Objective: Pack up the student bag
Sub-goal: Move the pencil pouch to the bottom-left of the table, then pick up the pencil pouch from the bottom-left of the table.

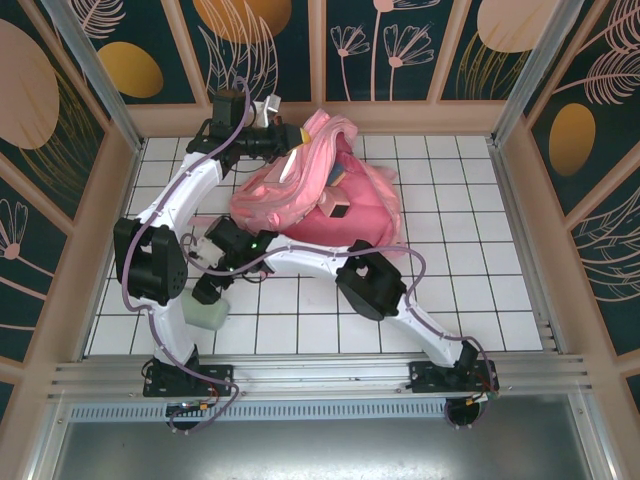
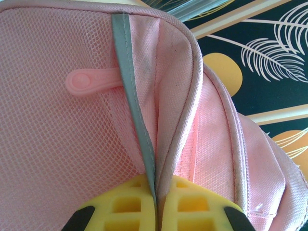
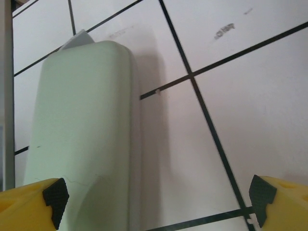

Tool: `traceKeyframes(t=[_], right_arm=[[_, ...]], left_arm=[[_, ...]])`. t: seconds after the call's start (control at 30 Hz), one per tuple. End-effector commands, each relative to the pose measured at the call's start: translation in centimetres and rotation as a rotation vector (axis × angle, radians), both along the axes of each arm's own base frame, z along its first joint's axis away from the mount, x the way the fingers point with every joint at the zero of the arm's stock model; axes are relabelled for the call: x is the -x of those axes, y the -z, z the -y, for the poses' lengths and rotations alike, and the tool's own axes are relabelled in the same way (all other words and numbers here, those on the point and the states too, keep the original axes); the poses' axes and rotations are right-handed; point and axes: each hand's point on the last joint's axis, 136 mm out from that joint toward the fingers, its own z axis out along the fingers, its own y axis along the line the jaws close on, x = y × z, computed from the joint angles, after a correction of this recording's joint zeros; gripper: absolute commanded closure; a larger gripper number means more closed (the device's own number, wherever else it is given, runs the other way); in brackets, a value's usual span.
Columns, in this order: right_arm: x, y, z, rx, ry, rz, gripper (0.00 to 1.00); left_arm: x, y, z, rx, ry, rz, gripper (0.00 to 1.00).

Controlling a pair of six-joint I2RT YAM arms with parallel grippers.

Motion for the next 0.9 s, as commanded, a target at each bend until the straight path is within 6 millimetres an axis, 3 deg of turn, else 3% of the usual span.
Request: traceKeyframes(t=[0.0, 0.37, 0.7, 0.87], right_arm=[[2.6, -2.3, -0.3, 0.005, -0.03, 0.043, 0.01], [5.0, 0.7, 0.7, 0.119, -0.073, 0.139, 0.01], [5.9, 5.2, 2.6, 0.275, -0.094, 0.214, 0.01], [6.2, 6.5, 3.4, 0.337, -0.098, 0.189, 0.11]], left_arm=[[1.4, -7.6, -0.4, 0.076, 0.016, 0.211, 1.0], [1.5, -8.0, -0.3, 0.093, 0.022, 0.207, 1.0], [1.4, -7.7, -0.3, 0.098, 0.021, 0.201, 1.0], [1.4, -7.8, -0.2, 0.105, 0.025, 0.198, 1.0]])
